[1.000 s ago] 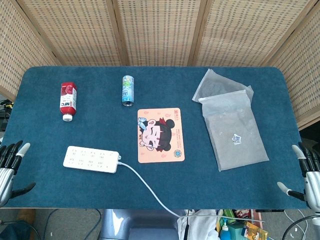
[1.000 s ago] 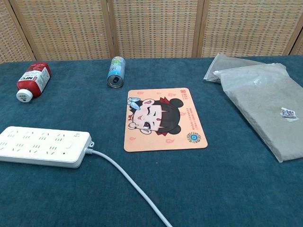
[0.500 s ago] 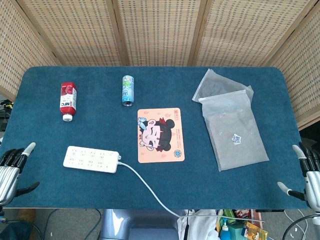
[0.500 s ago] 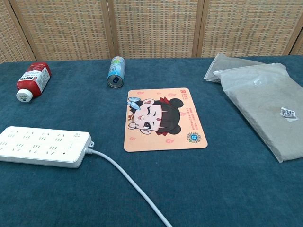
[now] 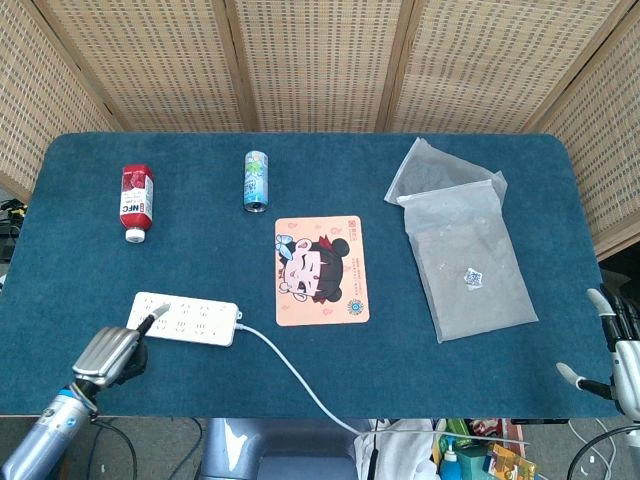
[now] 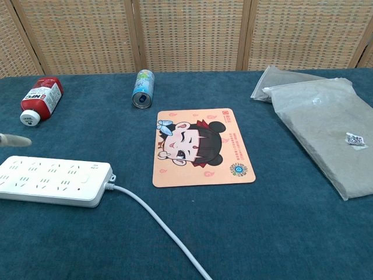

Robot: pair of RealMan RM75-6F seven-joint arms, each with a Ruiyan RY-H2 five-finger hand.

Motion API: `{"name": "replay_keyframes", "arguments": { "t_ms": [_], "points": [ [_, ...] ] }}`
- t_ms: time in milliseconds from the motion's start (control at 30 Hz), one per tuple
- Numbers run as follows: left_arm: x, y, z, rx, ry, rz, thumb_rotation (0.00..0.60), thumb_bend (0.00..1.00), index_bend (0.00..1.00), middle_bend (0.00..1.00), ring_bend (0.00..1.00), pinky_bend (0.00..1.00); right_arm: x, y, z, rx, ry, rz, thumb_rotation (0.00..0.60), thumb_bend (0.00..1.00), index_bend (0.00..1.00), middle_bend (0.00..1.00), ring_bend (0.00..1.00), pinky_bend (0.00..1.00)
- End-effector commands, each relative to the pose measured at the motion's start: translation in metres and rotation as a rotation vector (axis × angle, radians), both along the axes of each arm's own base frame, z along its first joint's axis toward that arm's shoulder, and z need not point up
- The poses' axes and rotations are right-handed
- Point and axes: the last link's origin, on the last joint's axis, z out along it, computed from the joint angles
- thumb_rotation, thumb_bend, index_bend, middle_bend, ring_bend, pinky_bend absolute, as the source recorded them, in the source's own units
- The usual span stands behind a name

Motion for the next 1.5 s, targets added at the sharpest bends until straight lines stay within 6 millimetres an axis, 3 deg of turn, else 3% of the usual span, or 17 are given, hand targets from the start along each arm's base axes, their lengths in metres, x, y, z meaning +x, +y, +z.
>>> {"name": "replay_keyframes", "arguments": {
  "t_ms": [33, 300, 433, 667, 1500],
  "points": [
    [0.021, 0.006, -0.022, -0.073, -0.043, 0.021, 0.6, 1.0, 0.0, 1.0, 1.0, 1.0, -0.001, 0.0, 0.0, 0.002, -0.004, -0.002, 0.6, 0.0, 0.0, 0.0, 0.0, 0.0],
    [0.038, 0.013, -0.031, -0.078, -0.049, 0.033, 0.6, 1.0, 0.0, 1.0, 1.0, 1.0, -0.003, -0.001, 0.002, 0.005, -0.015, -0.007, 0.6, 0.0, 0.0, 0.0, 0.0, 0.0],
    [0.043, 0.014, -0.034, -0.076, -0.039, 0.033, 0.6, 1.0, 0.1, 1.0, 1.0, 1.0, -0.003, -0.001, 0.002, 0.008, -0.017, -0.009, 0.6, 0.0, 0.0, 0.0, 0.0, 0.0],
    [0.046, 0.016, -0.043, -0.088, -0.017, 0.062, 0.6, 1.0, 0.18, 1.0, 1.0, 1.0, -0.004, -0.001, 0.002, 0.01, -0.018, -0.014, 0.6, 0.0, 0.0, 0.0, 0.0, 0.0],
    [0.041, 0.022, -0.065, -0.122, 0.012, 0.101, 0.6, 1.0, 0.19, 1.0, 1.0, 1.0, -0.005, -0.002, 0.003, 0.012, -0.023, -0.025, 0.6, 0.0, 0.0, 0.0, 0.0, 0.0]
  ]
}}
